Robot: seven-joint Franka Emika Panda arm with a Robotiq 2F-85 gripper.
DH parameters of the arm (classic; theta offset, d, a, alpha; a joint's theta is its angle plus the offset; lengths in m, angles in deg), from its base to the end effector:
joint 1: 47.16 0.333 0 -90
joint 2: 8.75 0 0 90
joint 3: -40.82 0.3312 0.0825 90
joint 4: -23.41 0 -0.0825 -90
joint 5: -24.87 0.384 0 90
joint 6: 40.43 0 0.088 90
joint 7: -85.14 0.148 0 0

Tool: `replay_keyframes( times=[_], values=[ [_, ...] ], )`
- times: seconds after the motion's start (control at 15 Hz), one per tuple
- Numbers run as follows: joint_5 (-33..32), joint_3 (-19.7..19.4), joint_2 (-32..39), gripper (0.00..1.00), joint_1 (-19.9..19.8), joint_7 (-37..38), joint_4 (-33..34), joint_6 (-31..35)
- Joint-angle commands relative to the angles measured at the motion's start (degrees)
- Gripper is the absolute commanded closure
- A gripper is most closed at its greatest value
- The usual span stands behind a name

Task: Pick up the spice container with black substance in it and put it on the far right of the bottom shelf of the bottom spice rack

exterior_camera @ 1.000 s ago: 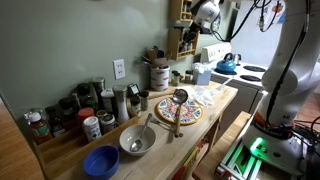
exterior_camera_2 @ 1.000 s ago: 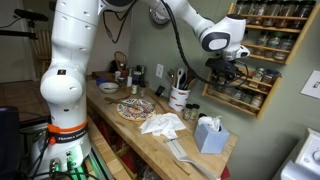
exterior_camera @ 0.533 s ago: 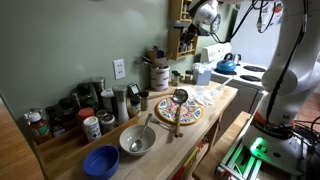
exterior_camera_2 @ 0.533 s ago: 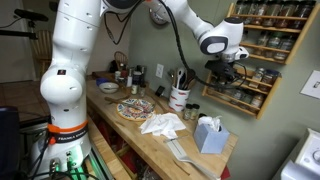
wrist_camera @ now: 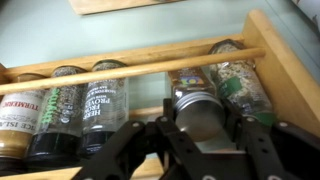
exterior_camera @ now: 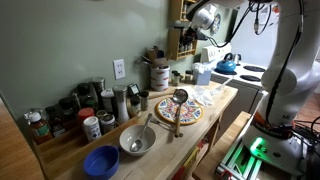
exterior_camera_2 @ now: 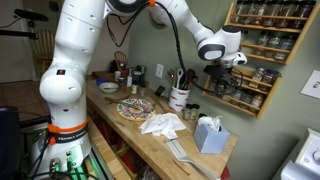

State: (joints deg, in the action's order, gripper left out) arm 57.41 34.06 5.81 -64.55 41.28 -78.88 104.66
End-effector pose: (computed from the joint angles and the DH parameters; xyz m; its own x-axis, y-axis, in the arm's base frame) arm 0.6359 -0.2712 0.4469 0.8102 -0.0495 0.5840 -0.0104 -0.9975 -0.0700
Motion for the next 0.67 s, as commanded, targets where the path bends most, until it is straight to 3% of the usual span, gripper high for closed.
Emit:
replay_keyframes(
  times=[0.0,0.4,0.47,0.53,0.6],
  values=[
    [2.7,1.8,-0.1,0.76,-1.4,-1.7,-1.0,2.7],
    [4.8,2.5,0.1,0.76,-1.7,-3.2,-1.4,4.6],
    [5.2,2.6,0.1,0.7,-1.8,-3.9,-1.4,4.6],
    [5.6,2.8,0.0,0.26,-2.0,-4.6,-1.5,4.4],
    [5.9,2.7,0.0,0.25,-2.0,-5.2,-1.5,4.3]
  ],
)
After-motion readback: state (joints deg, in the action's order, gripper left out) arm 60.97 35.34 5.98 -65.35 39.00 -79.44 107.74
